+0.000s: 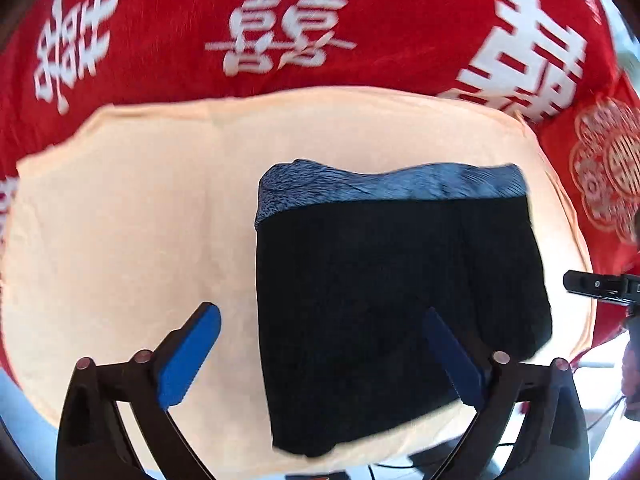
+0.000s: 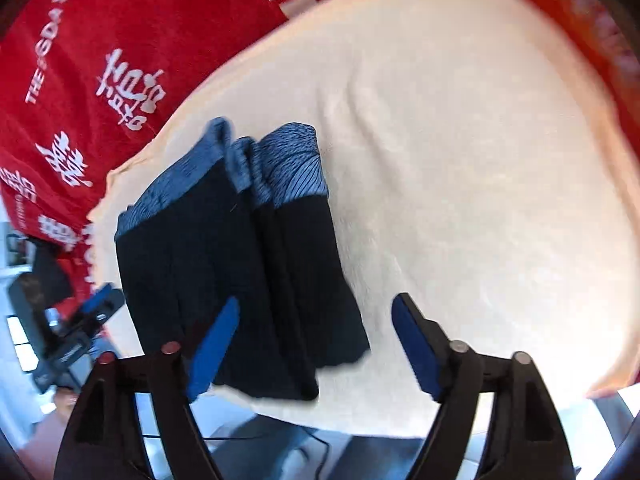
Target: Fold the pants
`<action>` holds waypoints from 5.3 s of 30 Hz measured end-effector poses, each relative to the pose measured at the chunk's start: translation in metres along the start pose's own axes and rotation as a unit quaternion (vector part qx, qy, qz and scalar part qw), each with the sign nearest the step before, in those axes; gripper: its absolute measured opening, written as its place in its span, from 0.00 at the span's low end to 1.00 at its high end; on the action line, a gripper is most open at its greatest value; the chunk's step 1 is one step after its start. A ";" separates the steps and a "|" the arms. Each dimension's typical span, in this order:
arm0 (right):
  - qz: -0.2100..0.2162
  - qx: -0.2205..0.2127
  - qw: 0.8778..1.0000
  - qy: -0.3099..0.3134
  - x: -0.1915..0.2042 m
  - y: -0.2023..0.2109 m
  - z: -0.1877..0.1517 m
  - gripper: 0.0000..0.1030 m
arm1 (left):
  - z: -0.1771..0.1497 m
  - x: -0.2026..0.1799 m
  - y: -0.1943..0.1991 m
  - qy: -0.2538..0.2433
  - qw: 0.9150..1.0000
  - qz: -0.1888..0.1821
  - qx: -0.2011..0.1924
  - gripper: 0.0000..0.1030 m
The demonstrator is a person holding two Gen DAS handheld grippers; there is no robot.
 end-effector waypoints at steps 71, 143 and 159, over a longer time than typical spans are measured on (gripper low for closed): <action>-0.147 -0.039 0.978 0.143 0.131 0.102 -0.101 0.99 | -0.067 -0.032 0.157 -0.040 0.990 0.135 -0.012 0.99; -0.142 -0.009 0.972 0.188 0.136 0.094 -0.091 0.99 | -0.061 -0.045 0.157 -0.052 0.990 0.132 0.001 0.99; -0.147 -0.005 0.971 0.186 0.137 0.089 -0.093 0.99 | -0.062 -0.049 0.157 -0.065 0.990 0.128 -0.008 0.99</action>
Point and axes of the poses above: each gripper's, at about its wrist camera, not at the fingertips, and y roughly against the way its jaws point, x to its left, z to its top, the point moved 1 cm from there along -y, roughly the way its jaws point, and after that the axes turned 8 degrees about z, right-handed, at the moved point
